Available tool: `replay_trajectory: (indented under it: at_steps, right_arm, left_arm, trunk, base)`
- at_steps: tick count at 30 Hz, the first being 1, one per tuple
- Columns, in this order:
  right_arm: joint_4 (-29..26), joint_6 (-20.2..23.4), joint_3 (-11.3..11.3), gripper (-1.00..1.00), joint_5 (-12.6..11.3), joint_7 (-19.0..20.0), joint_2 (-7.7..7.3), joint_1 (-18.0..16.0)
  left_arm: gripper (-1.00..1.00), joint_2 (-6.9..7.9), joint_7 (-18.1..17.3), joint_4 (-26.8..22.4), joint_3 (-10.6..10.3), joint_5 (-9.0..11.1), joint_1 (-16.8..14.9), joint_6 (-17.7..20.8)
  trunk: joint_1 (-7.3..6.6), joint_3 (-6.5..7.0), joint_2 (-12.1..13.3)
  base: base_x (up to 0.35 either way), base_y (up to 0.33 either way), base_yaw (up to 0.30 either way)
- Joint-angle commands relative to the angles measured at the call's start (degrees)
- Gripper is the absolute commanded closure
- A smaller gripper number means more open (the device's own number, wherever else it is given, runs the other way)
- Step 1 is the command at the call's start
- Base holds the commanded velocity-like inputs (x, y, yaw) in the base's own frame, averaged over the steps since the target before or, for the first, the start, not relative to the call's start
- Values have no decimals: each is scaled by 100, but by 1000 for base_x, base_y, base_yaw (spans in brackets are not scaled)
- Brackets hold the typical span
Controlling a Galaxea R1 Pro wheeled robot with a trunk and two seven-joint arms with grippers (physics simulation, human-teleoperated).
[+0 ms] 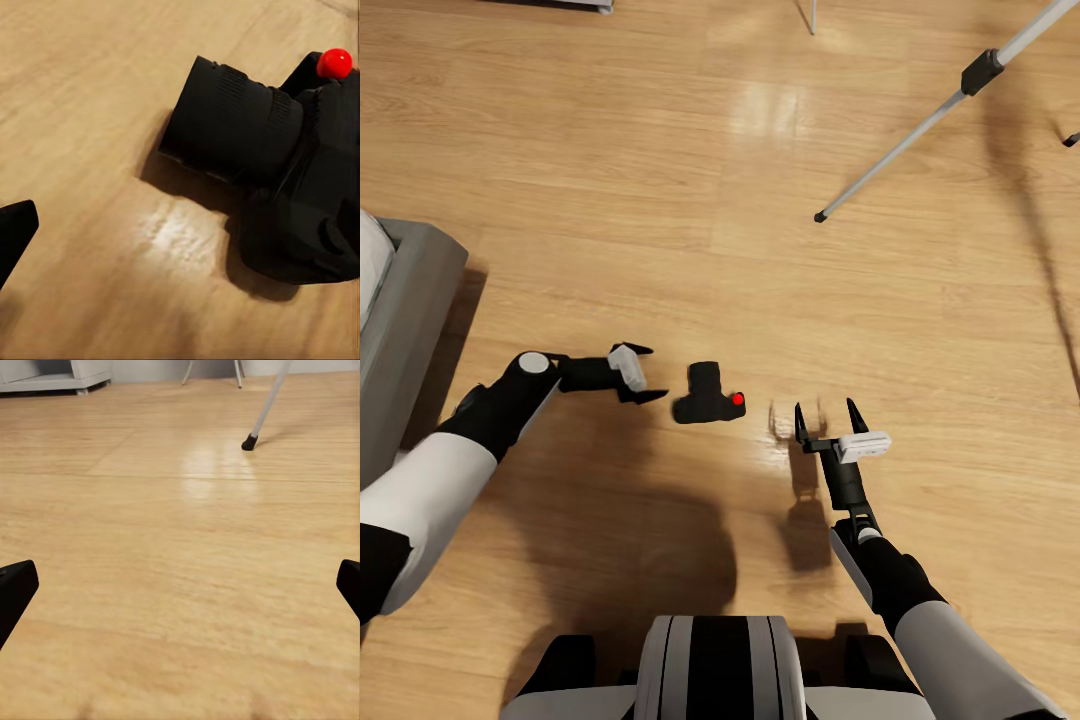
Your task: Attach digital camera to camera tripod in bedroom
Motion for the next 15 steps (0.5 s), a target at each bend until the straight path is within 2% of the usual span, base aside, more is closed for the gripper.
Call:
replay_trajectory:
  at_steps: [1, 5, 6, 11, 15]
  right_arm:
    - [2, -17, 39, -100, -58, -8, -9, -4]
    - [5, -17, 39, -100, -58, -8, -9, -4]
    - [5, -17, 39, -100, -58, -8, -9, -4]
    - [5, -17, 39, -100, -58, -8, -9, -4]
    - [6, -17, 39, -100, -58, -8, -9, -4]
  left_arm:
    - [-100, 0, 1, 8, -38, -38, 4, -36]
    - [-100, -31, 6, 60, -279, -39, 22, -39]
    - [-100, -40, 10, 69, -430, -39, 25, -41]
    - [-100, -52, 19, 81, -832, -39, 29, -43]
    - [-100, -55, 23, 84, -1057, -39, 30, -39]
  trunk:
    - [-1, -3, -1]
    - [-1, -3, -1]
    - [-1, -3, -1]
    - [-1, -3, -1]
    - [-1, -3, -1]
  base:
    - [0, 0, 0]
    - [0, 0, 0]
    - [0, 0, 0]
    - [0, 0, 0]
    - [0, 0, 0]
